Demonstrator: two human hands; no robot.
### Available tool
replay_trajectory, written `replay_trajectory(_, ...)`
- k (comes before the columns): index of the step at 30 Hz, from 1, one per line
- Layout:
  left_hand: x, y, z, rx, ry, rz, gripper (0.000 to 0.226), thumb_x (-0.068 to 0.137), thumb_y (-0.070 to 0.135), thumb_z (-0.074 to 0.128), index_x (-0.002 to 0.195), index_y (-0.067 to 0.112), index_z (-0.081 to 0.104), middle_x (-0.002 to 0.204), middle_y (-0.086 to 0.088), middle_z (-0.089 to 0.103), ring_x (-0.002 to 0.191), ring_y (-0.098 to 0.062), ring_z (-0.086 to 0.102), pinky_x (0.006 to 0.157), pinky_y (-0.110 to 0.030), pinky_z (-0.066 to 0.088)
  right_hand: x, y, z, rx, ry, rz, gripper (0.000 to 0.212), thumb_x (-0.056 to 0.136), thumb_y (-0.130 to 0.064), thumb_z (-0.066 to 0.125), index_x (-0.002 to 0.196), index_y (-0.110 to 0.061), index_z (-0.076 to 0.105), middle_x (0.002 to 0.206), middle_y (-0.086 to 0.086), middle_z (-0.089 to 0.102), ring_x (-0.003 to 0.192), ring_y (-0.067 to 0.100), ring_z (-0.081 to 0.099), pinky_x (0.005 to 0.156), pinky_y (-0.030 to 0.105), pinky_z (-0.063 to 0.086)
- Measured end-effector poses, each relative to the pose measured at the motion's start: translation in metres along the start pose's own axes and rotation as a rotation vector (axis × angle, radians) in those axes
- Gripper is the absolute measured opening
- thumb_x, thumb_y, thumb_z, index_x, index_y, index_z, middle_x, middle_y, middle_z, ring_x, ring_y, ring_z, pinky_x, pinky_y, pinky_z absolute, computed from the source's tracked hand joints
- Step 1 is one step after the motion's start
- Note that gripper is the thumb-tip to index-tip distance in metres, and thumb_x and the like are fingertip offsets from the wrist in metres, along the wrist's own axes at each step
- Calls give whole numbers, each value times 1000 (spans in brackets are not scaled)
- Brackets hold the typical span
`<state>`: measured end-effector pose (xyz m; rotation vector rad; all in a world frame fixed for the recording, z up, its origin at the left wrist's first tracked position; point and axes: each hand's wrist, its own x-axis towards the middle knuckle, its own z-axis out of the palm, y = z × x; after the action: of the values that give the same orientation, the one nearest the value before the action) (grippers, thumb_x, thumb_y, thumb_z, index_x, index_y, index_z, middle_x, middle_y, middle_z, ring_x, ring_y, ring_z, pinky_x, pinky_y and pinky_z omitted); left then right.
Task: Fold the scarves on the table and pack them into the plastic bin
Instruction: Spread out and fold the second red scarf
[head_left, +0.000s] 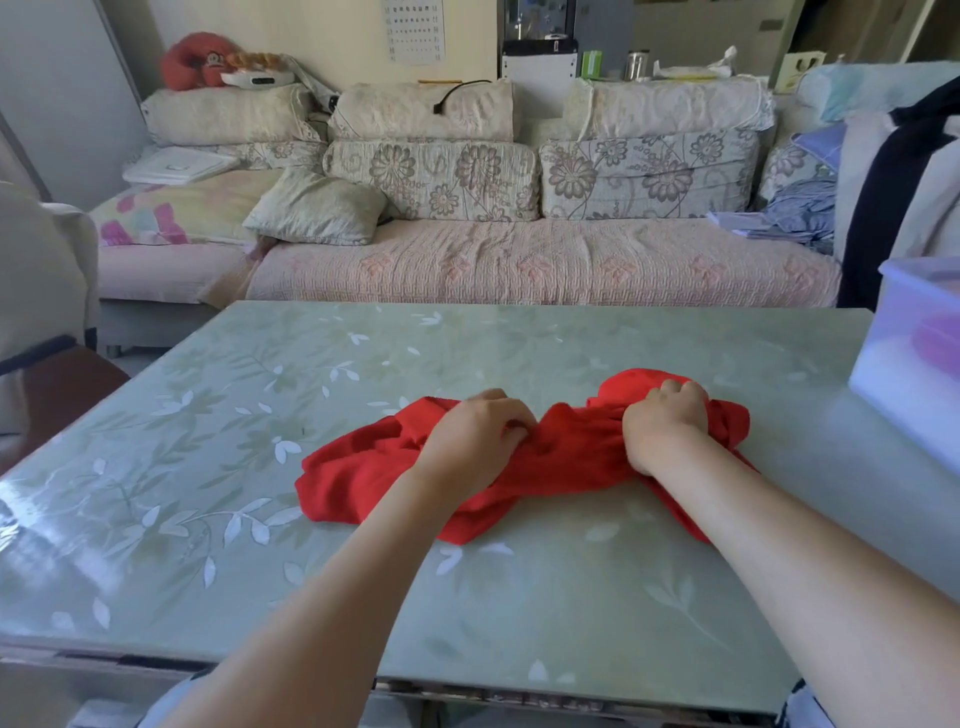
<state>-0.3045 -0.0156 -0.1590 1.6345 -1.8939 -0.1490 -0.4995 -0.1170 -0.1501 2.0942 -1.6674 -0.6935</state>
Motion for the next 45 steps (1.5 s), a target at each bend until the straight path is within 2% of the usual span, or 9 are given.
replay_trajectory(4, -3, 17, 24, -214, -309, -102, 29, 87, -1, 56, 108, 16, 67, 95, -1, 70, 62, -6, 59, 61, -16, 44, -16, -22, -9, 383, 383, -375, 34, 89, -25, 53, 122, -27, 62, 128, 3, 57, 123, 28, 50, 96, 37, 38)
replay_trajectory(8, 1, -3, 10, 32, -180, -14, 31, 71, -10, 58, 92, 11, 68, 94, -3, 62, 87, -27, 62, 71, -28, 43, -33, -44, -13, 891, 152, -617, 33, 84, -18, 52, 113, -33, 57, 117, -1, 66, 112, 24, 62, 90, 32, 49)
replay_trajectory(14, -25, -57, -10, 414, -304, -174, 64, 87, 9, 52, 143, 38, 44, 139, -1, 45, 127, -29, 43, 95, -45, 47, -33, -44, -12, 555, -44, -617, 56, 81, -18, 55, 133, -39, 56, 130, -5, 63, 114, 22, 61, 91, 27, 51)
replay_trajectory(18, -35, -78, -18, 407, -349, -253, 57, 89, 13, 48, 138, 41, 50, 129, 3, 56, 121, -23, 54, 94, -37, 48, -33, -40, -19, 464, -131, -575, 60, 81, -15, 51, 137, -34, 53, 138, 0, 58, 121, 26, 58, 98, 33, 50)
replay_trajectory(24, -23, -65, -59, 268, 214, -401, 29, 91, 17, 47, 107, 23, 70, 106, -3, 64, 99, -27, 61, 73, -31, 44, -37, -50, -30, 575, -2, -512, 34, 85, -34, 52, 113, -37, 70, 125, -9, 67, 121, 20, 57, 108, 40, 32)
replay_trajectory(30, -27, -89, -96, -273, 705, -851, 40, 80, 7, 35, 112, 19, 56, 116, -9, 57, 98, -29, 58, 90, -40, 49, -25, -58, -27, 618, 309, -304, 23, 91, -29, 54, 104, -27, 72, 114, 0, 68, 108, 27, 64, 87, 33, 48)
replay_trajectory(34, -36, -93, -89, 198, 569, -802, 62, 77, -5, 45, 134, 19, 46, 133, -11, 43, 118, -34, 46, 92, -45, 44, -11, -54, -22, 648, 505, -86, 21, 87, -16, 53, 101, -22, 68, 113, 2, 60, 105, 28, 59, 86, 36, 48)
replay_trajectory(40, -35, -85, -44, 175, -256, -262, 23, 83, 19, 60, 103, 24, 70, 105, -1, 61, 105, -26, 59, 84, -26, 43, -12, -72, -9, 765, 607, -487, 42, 74, -3, 58, 111, -22, 64, 118, 0, 54, 106, 26, 53, 92, 41, 46)
replay_trajectory(45, -44, -76, -30, 344, -531, -332, 67, 75, 71, 60, 136, 48, 45, 152, 2, 31, 143, -30, 22, 117, -56, 15, -25, -79, -13, 771, 364, -702, 38, 77, -51, 60, 110, -33, 64, 113, -11, 61, 108, 13, 59, 95, 33, 46)
